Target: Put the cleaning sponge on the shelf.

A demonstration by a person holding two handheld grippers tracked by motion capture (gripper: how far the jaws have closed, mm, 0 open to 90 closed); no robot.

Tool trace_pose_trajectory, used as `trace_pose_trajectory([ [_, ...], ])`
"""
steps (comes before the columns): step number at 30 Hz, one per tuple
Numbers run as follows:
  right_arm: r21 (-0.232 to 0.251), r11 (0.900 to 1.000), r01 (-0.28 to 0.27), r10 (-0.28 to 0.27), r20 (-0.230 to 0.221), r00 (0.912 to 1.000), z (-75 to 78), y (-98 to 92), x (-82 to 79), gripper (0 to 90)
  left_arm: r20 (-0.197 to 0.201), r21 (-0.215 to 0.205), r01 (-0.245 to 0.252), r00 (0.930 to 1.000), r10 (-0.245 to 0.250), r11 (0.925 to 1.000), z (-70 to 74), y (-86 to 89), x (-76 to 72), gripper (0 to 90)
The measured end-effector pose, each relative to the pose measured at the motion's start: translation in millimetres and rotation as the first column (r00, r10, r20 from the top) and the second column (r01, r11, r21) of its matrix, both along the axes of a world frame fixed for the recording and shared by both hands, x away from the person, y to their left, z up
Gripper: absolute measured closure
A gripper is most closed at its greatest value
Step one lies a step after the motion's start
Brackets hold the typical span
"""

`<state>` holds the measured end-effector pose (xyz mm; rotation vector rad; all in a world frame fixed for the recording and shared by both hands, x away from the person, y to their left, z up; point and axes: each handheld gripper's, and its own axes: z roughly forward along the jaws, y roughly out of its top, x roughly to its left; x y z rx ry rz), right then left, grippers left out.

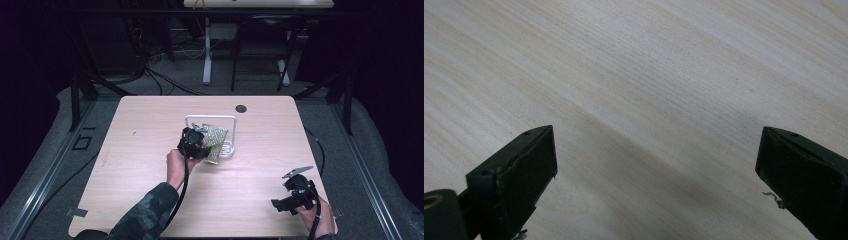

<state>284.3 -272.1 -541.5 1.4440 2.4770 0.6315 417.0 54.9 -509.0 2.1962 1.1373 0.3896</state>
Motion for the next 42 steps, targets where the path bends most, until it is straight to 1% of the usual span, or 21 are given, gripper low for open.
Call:
trace_pose_trajectory([
  [2, 0.001, 1.0, -0.002, 0.002, 0.0, 1.0, 1.1, 0.5, -0.3, 2.6, -0.001, 0.003, -0.006, 1.0, 0.006, 1.0, -1.8, -1.8, 2.0, 60.7],
  [3, 0.001, 1.0, -0.002, 0.002, 0.001, 1.0, 1.3, 0.7, -0.4, 2.6, -0.01, -0.003, -0.012, 0.9999, 0.012, 0.9999, -3.9, -3.6, 3.7, 60.7],
  [4, 0.001, 1.0, -0.002, 0.002, 0.001, 1.0, 1.3, 0.8, -0.5, 2.7, -0.009, -0.002, -0.014, 0.9999, 0.014, 0.9999, -5.0, -4.3, 4.5, 60.7],
  [7, 0.002, 1.0, -0.001, 0.001, 0.0, 1.0, 1.2, 0.4, -0.5, 2.8, -0.01, 0.017, -0.02, 0.9997, 0.021, 0.9996, -9.1, -7.7, 7.9, 60.8],
  [8, 0.002, 1.0, -0.001, 0.001, 0.0, 1.0, 1.2, 0.3, -0.5, 2.8, -0.004, 0.025, -0.028, 0.9996, 0.028, 0.9993, -10.5, -8.7, 8.7, 60.7],
  [9, 0.0, 1.0, -0.004, 0.004, 0.002, 1.0, 1.2, 0.1, -0.4, 2.8, -0.003, 0.034, -0.025, 0.9997, 0.025, 0.9991, -11.4, -9.1, 9.8, 60.8],
  [13, 0.003, 1.0, -0.004, 0.004, 0.0, 1.0, 1.2, 0.7, -0.6, 2.8, 0.004, 0.045, -0.032, 0.9995, 0.032, 0.9985, -14.1, -12.2, 11.4, 60.7],
  [14, 0.002, 1.0, -0.006, 0.006, 0.0, 1.0, 1.1, 0.7, -0.5, 2.9, 0.013, 0.06, -0.034, 0.9994, 0.033, 0.9976, -14.4, -13.6, 11.3, 60.6],
  [15, 0.001, 1.0, -0.007, 0.007, -0.001, 1.0, 1.0, 0.9, -0.4, 3.0, 0.02, 0.067, -0.035, 0.9993, 0.033, 0.9972, -14.7, -14.9, 11.3, 60.6],
  [17, -0.001, 1.0, -0.017, 0.017, -0.001, 0.9999, 1.7, 1.0, -0.5, 3.4, 0.022, 0.086, -0.035, 0.9992, 0.033, 0.9957, -15.2, -16.7, 11.8, 60.6],
  [18, 0.0, 1.0, -0.02, 0.02, -0.001, 0.9998, 2.1, 1.2, -0.8, 3.4, 0.026, 0.082, -0.04, 0.9989, 0.038, 0.9958, -16.3, -17.8, 12.3, 60.6],
  [21, 0.002, 1.0, -0.019, 0.019, 0.007, 0.9998, 2.4, 2.4, -1.4, 3.4, 0.03, 0.091, -0.046, 0.9986, 0.044, 0.9948, -17.7, -19.0, 13.1, 60.2],
  [23, 0.001, 1.0, -0.02, 0.02, 0.001, 0.9998, 2.5, 2.3, -1.8, 3.4, 0.035, 0.104, -0.053, 0.9982, 0.049, 0.9932, -18.3, -19.9, 13.2, 59.5],
  [25, 0.006, 1.0, -0.022, 0.022, 0.007, 0.9997, 3.0, 2.0, -2.1, 3.4, 0.047, 0.119, -0.062, 0.9973, 0.056, 0.991, -18.7, -21.5, 12.6, 58.2],
  [28, 0.008, 1.0, -0.022, 0.022, 0.01, 0.9997, 3.0, 2.6, -2.1, 3.7, 0.068, 0.155, -0.066, 0.9962, 0.056, 0.9857, -19.0, -25.0, 11.6, 57.0],
  [30, -0.001, 1.0, -0.024, 0.024, 0.007, 0.9997, 3.0, 2.7, -2.3, 3.9, 0.095, 0.182, -0.073, 0.9939, 0.057, 0.9805, -19.8, -29.0, 10.2, 56.0],
  [33, 0.004, 1.0, -0.023, 0.023, 0.012, 0.9997, 3.1, 3.1, -1.8, 4.0, 0.098, 0.181, -0.08, 0.9931, 0.063, 0.9802, -20.4, -29.5, 10.2, 55.8],
  [34, 0.002, 1.0, -0.028, 0.028, 0.015, 0.9995, 3.1, 2.9, -1.7, 4.0, 0.097, 0.179, -0.084, 0.993, 0.067, 0.9802, -20.8, -29.3, 10.7, 55.9],
  [37, 0.009, 1.0, -0.028, 0.028, 0.006, 0.9996, 3.3, 3.1, -2.6, 4.0, 0.088, 0.168, -0.091, 0.9931, 0.077, 0.9816, -21.6, -28.2, 11.6, 55.9],
  [42, 0.006, 1.0, -0.027, 0.027, 0.011, 0.9996, 2.7, 0.5, -3.3, 4.1, 0.082, 0.169, -0.089, 0.9937, 0.076, 0.9816, -21.7, -27.2, 12.6, 55.1],
])
